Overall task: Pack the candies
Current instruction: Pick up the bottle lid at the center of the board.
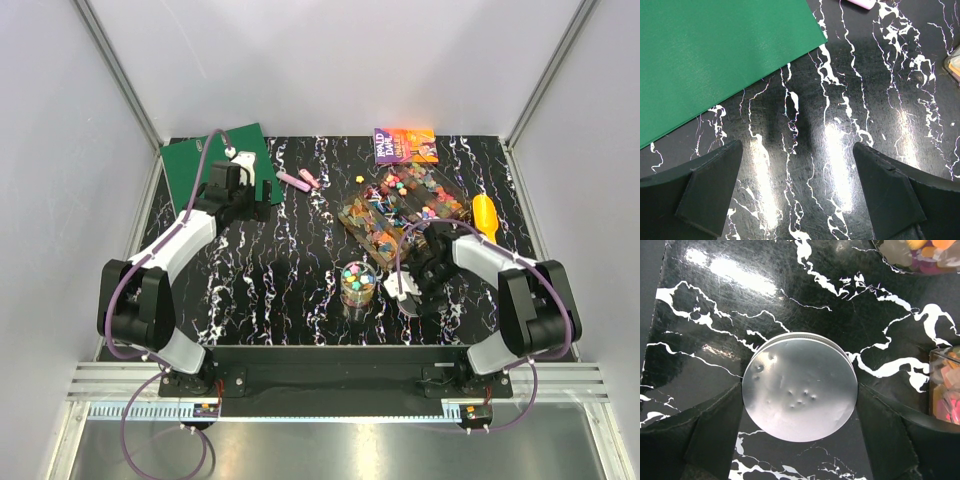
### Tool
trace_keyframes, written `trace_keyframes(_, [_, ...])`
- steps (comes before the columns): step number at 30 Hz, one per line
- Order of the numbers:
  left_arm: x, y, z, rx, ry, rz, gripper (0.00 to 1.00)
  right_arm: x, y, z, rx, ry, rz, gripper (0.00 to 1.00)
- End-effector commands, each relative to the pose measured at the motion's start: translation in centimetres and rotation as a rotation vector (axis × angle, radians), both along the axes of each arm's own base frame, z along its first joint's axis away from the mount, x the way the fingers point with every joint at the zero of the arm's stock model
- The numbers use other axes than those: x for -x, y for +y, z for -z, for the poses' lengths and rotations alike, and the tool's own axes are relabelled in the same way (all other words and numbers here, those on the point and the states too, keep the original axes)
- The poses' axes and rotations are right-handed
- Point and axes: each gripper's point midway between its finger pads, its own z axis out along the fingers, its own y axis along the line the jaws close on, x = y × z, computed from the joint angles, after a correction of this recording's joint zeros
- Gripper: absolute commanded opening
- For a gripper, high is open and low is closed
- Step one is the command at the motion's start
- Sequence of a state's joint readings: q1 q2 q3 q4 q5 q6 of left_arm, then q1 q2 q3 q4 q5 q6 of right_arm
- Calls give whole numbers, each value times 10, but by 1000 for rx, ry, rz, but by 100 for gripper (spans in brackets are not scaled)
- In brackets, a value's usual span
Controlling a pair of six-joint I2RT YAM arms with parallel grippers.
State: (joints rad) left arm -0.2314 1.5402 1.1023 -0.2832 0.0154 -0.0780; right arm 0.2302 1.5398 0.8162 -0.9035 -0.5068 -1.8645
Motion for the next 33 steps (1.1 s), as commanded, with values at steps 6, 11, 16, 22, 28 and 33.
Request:
trace_keyframes(6, [-9,-7,-14,29,-52,22,99,-15,2,-39,-9,-120,85,89])
trace_keyframes(11, [-15,-9,-15,28,-35,22,99,-38,12,-102,-43,-138,107,90])
trace_keyframes(16, [-22,-3,-20,42,-51,-22,99,-49,30,-150,-104,-142,58,92])
trace_keyframes(22, [-16,3,-27,43,-69,-30,99,-55,60,-161,-122,-132,3,93])
trace_keyframes(28, [-2,12,-31,29,-88,-45,99,-45,104,-153,-140,-85,-80,93])
trace_keyframes(33, [11,19,-31,23,-96,-55,99,-33,132,-138,-142,-64,-143,93])
